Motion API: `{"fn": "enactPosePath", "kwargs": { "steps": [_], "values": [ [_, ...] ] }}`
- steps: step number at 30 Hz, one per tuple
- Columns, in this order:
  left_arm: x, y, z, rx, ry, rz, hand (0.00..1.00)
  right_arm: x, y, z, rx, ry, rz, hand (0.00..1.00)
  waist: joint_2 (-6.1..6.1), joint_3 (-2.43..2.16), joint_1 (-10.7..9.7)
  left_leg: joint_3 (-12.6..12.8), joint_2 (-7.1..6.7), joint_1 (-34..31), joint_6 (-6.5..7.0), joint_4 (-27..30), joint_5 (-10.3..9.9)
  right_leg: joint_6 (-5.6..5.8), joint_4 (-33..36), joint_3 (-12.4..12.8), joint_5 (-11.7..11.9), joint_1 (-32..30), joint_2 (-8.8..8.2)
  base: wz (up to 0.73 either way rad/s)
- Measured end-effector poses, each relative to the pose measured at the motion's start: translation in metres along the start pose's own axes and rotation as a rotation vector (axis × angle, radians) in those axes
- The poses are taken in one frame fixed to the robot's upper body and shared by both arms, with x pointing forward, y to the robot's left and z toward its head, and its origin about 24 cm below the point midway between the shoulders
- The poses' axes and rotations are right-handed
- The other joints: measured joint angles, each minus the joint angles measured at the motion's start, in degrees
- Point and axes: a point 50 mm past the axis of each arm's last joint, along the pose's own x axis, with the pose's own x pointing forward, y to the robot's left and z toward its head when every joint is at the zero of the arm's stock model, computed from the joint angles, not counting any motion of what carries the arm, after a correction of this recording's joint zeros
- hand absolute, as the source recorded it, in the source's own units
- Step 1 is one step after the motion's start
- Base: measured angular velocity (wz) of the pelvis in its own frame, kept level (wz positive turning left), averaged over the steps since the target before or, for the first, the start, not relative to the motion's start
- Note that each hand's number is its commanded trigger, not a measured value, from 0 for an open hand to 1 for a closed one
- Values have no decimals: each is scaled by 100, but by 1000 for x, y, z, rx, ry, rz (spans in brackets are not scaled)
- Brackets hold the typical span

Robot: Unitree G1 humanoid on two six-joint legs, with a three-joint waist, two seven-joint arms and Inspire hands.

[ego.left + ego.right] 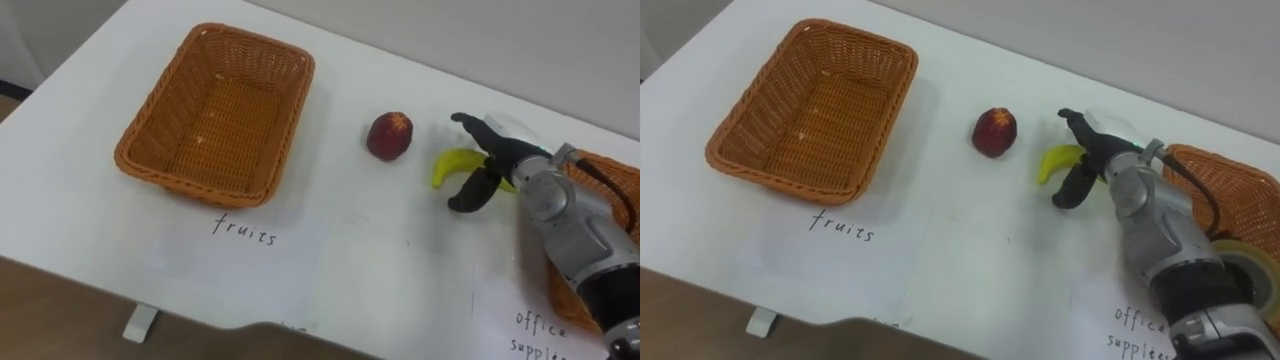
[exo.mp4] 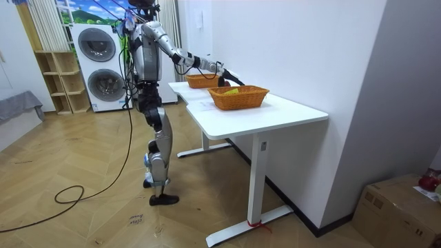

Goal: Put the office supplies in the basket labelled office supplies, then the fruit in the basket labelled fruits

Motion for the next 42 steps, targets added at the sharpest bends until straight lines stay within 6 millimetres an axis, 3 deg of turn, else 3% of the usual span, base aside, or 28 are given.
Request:
{"fn": "enactPosePath", "kwargs": {
  "steps": [23, 42],
  "values": [
    [2, 1, 3, 12, 6, -3, 0, 0, 4, -6, -3, 36, 42, 0, 4, 2, 37, -41, -10, -76, 2, 8, 1, 2, 2, -118, 2, -11, 5, 1],
    [3, 3, 10, 11, -16, 4, 0, 5, -2, -3, -4, 21, 78, 0, 97, 10, 25, -106, -12, -80, -4, 3, 7, 2, -5, -137, 2, -8, 8, 0]
  ]
}}
